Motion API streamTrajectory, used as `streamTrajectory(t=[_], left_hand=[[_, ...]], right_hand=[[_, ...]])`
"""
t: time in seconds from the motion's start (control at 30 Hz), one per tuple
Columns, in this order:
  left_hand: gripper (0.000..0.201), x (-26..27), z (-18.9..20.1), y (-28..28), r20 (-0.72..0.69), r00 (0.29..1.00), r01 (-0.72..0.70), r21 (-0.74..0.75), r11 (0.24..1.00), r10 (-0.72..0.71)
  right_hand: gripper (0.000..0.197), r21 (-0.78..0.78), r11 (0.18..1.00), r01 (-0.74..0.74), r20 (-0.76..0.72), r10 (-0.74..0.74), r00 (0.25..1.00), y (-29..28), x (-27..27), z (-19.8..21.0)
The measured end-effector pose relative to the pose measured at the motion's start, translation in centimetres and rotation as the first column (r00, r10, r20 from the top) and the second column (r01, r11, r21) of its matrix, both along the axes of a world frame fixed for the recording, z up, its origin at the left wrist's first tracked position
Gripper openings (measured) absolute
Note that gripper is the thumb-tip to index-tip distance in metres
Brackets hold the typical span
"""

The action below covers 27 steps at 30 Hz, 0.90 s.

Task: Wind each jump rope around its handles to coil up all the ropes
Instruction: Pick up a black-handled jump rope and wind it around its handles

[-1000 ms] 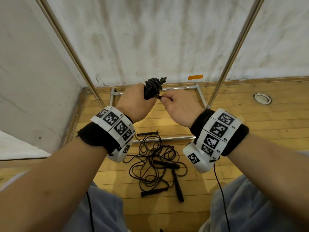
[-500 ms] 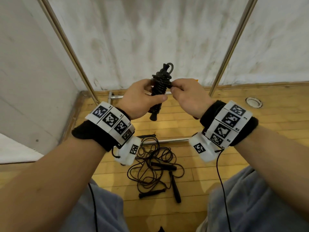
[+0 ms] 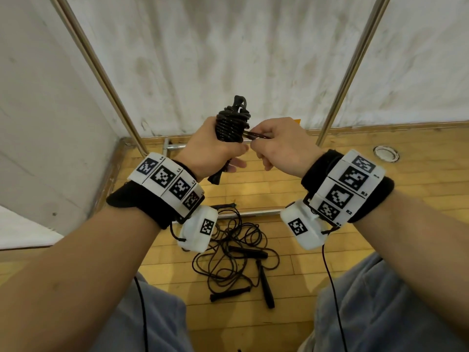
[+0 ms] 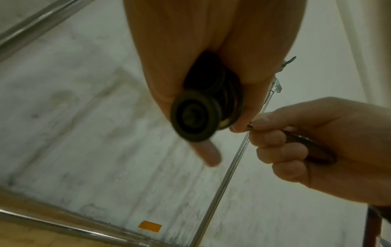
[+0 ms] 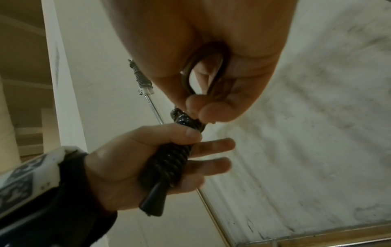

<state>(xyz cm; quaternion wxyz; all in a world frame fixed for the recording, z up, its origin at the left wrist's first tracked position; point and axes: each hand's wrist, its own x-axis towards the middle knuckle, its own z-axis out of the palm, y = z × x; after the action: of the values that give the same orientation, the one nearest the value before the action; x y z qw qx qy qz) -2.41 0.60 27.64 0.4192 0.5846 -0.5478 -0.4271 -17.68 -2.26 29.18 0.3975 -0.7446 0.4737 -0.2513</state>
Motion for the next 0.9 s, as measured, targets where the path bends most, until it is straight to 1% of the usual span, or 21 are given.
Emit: streamTrajectory(t=[0.07, 0.13, 0.23, 0.27, 0.37, 0.43, 0.5, 0.6, 0.67, 0.73, 0.77, 0.83, 0.9], left_hand=[[0.033, -0.2, -0.1, -0.3, 0.043, 0.998, -0.039, -0.026, 0.999, 0.041], [0.039, -0.3, -0.5, -0.6, 0.07, 0.993, -0.091, -0.045, 0.995, 0.094], [0.044, -0.9, -0.7, -0.8, 0.077, 0.992, -0.096, -0.022, 0.995, 0.098], [0.041, -1.1, -0.7, -0.8, 0.037, 0.996, -0.079, 0.011, 0.997, 0.079], [0.028, -1.4, -0.4, -1.0, -0.152, 0.987, -0.042, 0.122, 0.992, 0.061], [0.023, -1.3, -0.3, -0.8, -0.171, 0.985, -0.017, 0.117, 0.993, 0.037], [0.024, -1.1, -0.2, -0.5, -0.141, 0.99, -0.004, 0.063, 0.998, 0.013], [0.032, -0.9, -0.3, -0.3, -0.154, 0.987, -0.048, 0.007, 0.999, 0.049], [0.042, -0.8, -0.3, -0.3, -0.172, 0.983, -0.068, 0.012, 0.998, 0.069], [0.048, -0.8, -0.3, -0.3, -0.177, 0.982, -0.07, 0.013, 0.997, 0.071], [0.048, -0.7, -0.3, -0.3, -0.172, 0.983, -0.067, 0.007, 0.998, 0.067], [0.046, -0.6, -0.2, -0.3, -0.152, 0.986, -0.064, -0.002, 0.998, 0.063], [0.046, -0.4, -0.1, -0.4, -0.146, 0.987, -0.07, 0.007, 0.998, 0.07]], right_hand=[[0.01, -0.006, 1.0, 0.008, -0.007, -0.008, 1.0, -0.1, 0.0, -0.2], [0.014, -0.034, 0.999, 0.02, -0.026, -0.021, 0.999, -0.2, -0.1, -0.4], [0.018, -0.053, 0.997, 0.058, -0.056, -0.061, 0.997, -0.7, -0.2, -0.4], [0.018, -0.069, 0.995, 0.07, -0.062, -0.074, 0.995, -0.9, -0.2, -0.4], [0.018, -0.151, 0.986, 0.064, -0.107, -0.081, 0.991, -1.3, -0.3, -0.5], [0.021, -0.169, 0.985, 0.042, -0.128, -0.064, 0.99, -1.3, -0.4, -0.5], [0.027, -0.16, 0.987, 0.022, -0.127, -0.043, 0.991, -1.1, -0.4, -0.4], [0.033, -0.139, 0.99, 0.008, -0.118, -0.025, 0.993, -1.1, -0.5, -0.3], [0.029, -0.102, 0.995, 0.022, -0.093, -0.032, 0.995, -1.0, -0.5, -0.2], [0.011, -0.031, 0.999, 0.044, -0.051, -0.046, 0.998, -1.0, -0.6, -0.2], [0.009, -0.008, 0.999, 0.044, -0.04, -0.045, 0.998, -0.9, -0.7, -0.1], [0.018, -0.009, 0.999, 0.04, -0.046, -0.04, 0.998, -0.9, -0.8, -0.1], [0.019, -0.035, 0.998, 0.053, -0.032, -0.054, 0.998, -0.8, -0.9, 0.0]])
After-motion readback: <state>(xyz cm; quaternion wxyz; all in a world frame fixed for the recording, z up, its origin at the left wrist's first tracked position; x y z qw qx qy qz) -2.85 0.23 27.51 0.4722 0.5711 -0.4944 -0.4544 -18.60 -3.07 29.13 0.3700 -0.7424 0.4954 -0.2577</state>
